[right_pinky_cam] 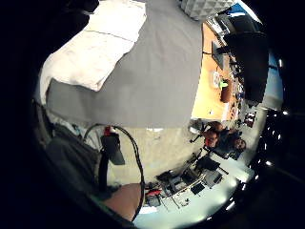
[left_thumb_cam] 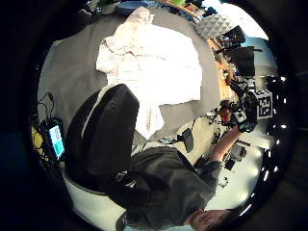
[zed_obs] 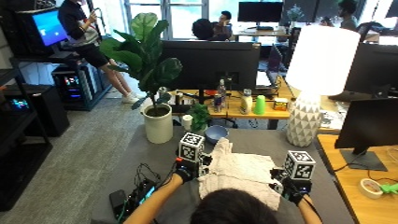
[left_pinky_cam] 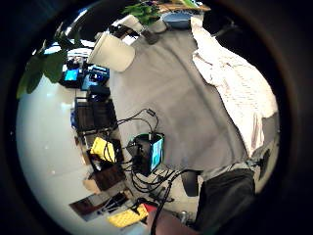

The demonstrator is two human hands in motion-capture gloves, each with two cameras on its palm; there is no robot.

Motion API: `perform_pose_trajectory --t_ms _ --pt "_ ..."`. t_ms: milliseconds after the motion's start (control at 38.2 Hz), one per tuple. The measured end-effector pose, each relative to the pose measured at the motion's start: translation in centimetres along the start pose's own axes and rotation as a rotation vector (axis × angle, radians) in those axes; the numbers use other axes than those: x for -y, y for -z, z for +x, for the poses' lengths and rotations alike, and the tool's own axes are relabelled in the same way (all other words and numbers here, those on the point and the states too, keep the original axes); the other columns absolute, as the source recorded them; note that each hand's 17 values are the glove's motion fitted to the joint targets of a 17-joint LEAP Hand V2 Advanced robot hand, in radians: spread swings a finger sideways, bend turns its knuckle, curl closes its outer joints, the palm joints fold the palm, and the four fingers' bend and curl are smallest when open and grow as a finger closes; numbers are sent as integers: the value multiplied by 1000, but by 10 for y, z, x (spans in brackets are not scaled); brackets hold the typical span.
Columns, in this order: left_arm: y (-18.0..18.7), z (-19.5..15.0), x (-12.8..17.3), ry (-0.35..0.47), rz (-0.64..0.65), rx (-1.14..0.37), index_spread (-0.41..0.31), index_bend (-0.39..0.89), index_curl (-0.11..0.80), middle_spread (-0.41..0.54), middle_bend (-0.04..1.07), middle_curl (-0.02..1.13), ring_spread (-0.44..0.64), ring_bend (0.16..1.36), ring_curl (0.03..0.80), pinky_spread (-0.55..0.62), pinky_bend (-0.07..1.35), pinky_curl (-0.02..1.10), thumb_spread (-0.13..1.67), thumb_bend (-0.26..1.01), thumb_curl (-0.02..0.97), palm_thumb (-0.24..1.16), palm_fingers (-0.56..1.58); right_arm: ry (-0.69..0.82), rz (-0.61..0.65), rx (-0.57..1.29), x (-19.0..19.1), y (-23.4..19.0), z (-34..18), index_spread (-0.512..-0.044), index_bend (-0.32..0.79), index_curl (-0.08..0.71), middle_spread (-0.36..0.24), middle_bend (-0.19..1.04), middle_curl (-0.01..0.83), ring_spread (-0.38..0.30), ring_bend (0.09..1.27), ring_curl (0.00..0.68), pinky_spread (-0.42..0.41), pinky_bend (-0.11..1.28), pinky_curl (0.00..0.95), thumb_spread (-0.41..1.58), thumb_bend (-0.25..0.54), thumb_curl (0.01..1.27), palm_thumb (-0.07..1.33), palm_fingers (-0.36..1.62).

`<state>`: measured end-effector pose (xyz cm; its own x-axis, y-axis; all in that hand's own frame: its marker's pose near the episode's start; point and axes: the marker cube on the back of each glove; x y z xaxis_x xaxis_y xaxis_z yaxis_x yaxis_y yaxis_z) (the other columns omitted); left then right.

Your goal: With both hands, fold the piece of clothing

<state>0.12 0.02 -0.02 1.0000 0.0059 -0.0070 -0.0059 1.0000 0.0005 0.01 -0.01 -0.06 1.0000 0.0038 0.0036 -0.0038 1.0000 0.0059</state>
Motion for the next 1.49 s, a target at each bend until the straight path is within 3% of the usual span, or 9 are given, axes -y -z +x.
perform_pose_trajectory --t_ms 183,419,576,733,838,969,1152,1231,1493 --pt "-3 4 0 -20 2 -15 -68 283 162 64 145 112 117 469 177 156 315 151 795 67 45 130 468 -3 -1 7 0 -1 1 -256 230 182 -45 243 144 11 322 160 128 309 156 813 313 89 465 532" --pt "-6 9 -2 -37 -26 -14 -60 193 224 94 148 155 151 509 227 198 340 215 1047 38 88 131 391 -6 -10 3 1 -4 3 -301 183 246 -54 218 211 7 311 205 155 284 210 1104 306 124 497 529" --pt "-35 31 -3 -136 -50 -128 -50 161 247 108 150 172 164 528 245 212 364 245 1083 3 115 122 353 9 11 -19 14 -23 4 -313 167 269 -56 201 245 4 309 227 163 273 233 1193 288 143 512 534" --pt "-120 78 -20 -298 -245 -130 -21 94 241 127 149 187 184 568 264 226 410 276 978 -46 145 63 275 28 -91 -73 37 -90 1 -313 94 254 -60 185 268 -40 418 273 107 320 263 1196 274 172 571 650" --pt "-179 87 -11 -288 -302 -32 28 63 216 191 159 201 258 615 286 296 452 299 895 -47 167 28 132 1 -142 -108 48 -131 2 -314 83 243 -65 183 283 -69 455 300 69 370 290 1161 234 184 578 646" --pt "-183 86 -2 -225 -160 -72 47 119 203 222 196 214 318 645 285 340 482 309 851 -23 197 33 124 -11 -92 -87 58 -154 5 -319 91 232 -77 210 310 -99 481 327 23 400 317 1105 199 207 619 656" --pt "-177 80 12 -176 -24 -33 -93 370 311 74 185 240 184 563 251 204 364 273 1048 64 228 219 468 10 69 -102 67 -154 4 -315 123 237 -92 232 342 -147 507 343 -56 403 322 1080 216 250 762 846" --pt "-174 77 20 -157 21 4 -157 469 356 -49 201 259 10 539 252 20 390 289 1148 141 250 353 816 28 132 -144 71 -151 3 -297 161 255 -107 240 356 -171 553 364 -139 441 340 1077 255 276 863 1130" --pt "-114 62 7 -194 7 73 -243 214 357 -266 488 418 -294 628 349 -268 321 333 1293 181 254 463 1237 107 61 -145 45 -98 -17 -269 161 312 -130 346 426 -198 647 435 -243 516 406 1040 263 311 1004 1314"
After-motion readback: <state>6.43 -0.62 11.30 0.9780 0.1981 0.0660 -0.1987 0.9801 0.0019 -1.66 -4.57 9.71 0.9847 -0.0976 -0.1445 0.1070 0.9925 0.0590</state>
